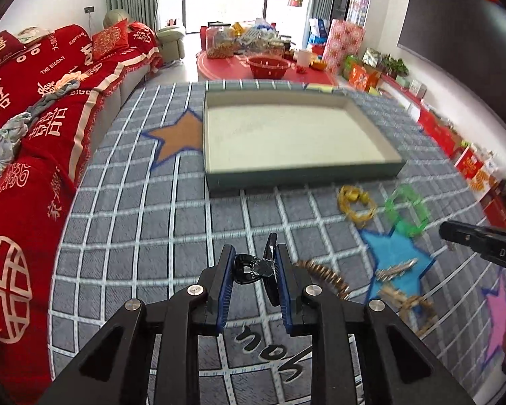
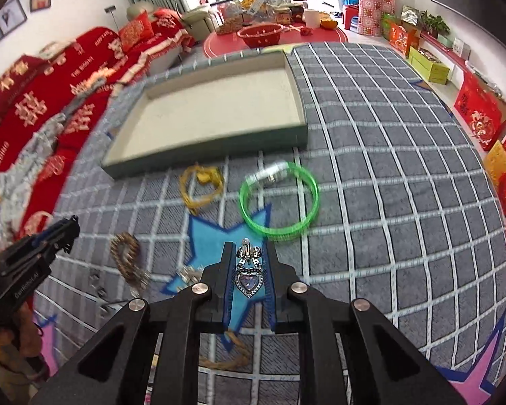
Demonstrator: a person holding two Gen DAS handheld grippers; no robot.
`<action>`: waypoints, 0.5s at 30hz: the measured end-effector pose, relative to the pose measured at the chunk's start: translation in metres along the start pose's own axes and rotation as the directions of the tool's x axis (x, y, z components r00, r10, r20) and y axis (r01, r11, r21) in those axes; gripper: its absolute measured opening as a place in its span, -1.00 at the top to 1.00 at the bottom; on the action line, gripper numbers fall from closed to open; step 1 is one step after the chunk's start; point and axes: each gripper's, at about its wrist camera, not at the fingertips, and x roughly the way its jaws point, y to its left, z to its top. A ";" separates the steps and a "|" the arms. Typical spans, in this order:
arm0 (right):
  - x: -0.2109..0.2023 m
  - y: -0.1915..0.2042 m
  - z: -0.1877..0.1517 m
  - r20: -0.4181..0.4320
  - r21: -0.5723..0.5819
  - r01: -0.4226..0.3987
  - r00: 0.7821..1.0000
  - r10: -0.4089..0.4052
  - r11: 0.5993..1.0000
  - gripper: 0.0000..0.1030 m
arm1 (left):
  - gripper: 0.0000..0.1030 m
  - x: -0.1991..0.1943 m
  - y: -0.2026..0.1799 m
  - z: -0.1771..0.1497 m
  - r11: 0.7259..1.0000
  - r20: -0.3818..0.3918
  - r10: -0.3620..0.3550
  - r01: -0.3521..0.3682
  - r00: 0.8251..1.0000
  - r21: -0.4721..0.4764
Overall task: Organize jewelry
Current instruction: 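Grasp the black hair clip with the left tool while the right tool grasps the silver heart pendant, then carry both items into the tray and open both tools to release them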
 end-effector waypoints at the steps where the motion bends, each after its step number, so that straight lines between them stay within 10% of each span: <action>1: -0.003 -0.001 0.007 0.006 0.005 -0.016 1.000 0.016 1.000 0.66 | 0.28 -0.006 0.001 0.009 1.000 0.012 -0.018 0.019 1.000 -0.013; 15: 0.022 0.015 0.152 0.057 0.012 -0.080 0.995 0.079 0.997 0.66 | 0.28 0.048 -0.007 0.138 0.999 0.099 0.038 -0.038 0.994 -0.011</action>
